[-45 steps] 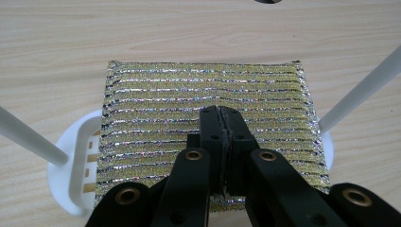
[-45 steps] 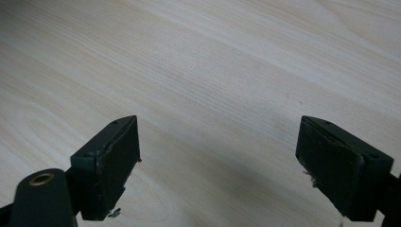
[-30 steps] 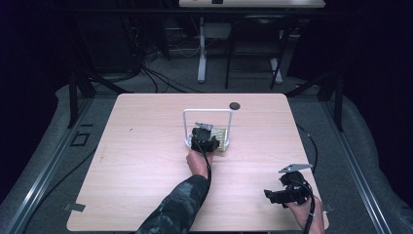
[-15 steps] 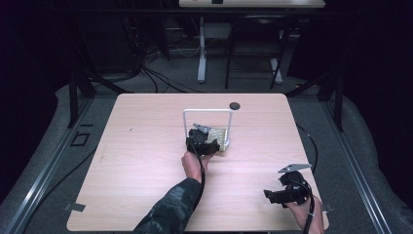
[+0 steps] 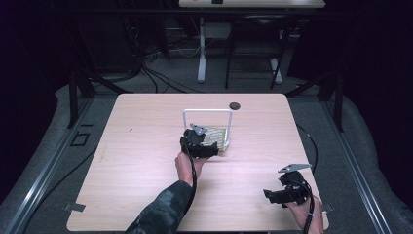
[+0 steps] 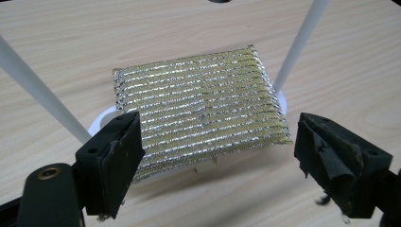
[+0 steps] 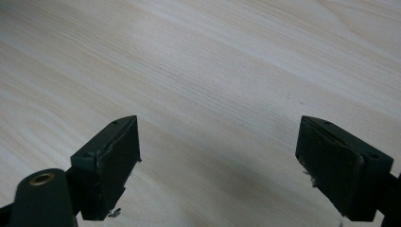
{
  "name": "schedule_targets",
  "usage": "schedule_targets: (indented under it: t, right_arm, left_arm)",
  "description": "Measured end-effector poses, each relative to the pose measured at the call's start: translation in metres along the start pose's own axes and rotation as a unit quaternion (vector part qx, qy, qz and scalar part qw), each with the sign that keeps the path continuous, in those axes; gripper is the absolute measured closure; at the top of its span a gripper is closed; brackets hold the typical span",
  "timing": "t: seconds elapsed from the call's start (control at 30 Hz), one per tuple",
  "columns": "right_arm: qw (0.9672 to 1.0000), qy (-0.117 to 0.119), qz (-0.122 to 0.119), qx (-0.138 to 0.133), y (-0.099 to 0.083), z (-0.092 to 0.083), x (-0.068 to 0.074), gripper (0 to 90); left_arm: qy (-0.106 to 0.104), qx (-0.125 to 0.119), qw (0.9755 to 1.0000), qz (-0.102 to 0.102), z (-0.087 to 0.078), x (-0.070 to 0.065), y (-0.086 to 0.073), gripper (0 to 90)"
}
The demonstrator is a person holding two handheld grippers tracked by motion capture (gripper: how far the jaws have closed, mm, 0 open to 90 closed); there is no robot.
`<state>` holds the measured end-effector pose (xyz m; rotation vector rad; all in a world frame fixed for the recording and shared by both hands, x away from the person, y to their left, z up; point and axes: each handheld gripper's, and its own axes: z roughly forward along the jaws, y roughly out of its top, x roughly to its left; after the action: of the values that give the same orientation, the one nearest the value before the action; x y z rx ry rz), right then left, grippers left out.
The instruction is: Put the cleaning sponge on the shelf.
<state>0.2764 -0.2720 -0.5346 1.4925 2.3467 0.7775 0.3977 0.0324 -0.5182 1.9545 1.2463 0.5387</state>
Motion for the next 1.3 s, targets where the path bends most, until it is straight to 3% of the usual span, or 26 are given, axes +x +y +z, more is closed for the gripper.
schedule_targets:
  t: [0.27, 0.47, 1.07, 1.3]
  right_arm:
    - [1.0, 0.0, -0.002, 0.002, 0.001, 0.001, 0.001, 13.8]
    - [1.0, -0.001, -0.004, 0.001, 0.001, 0.0, 0.001, 13.8]
    - [0.9999, -0.003, -0.011, 0.007, 0.001, 0.002, 0.004, 13.8]
    - [0.9999, -0.002, -0.009, 0.007, 0.0, 0.002, 0.004, 13.8]
  left_arm:
    - [-0.023, 0.01, 0.9995, 0.018, -0.022, 0.017, -0.001, 13.0]
    - [-0.036, 0.018, 0.9991, 0.015, -0.038, 0.031, -0.003, 10.6]
    - [-0.023, 0.027, 0.9991, 0.023, -0.089, 0.075, -0.023, 4.2]
    - [-0.017, 0.063, 0.9975, 0.028, -0.105, 0.094, -0.039, 0.4]
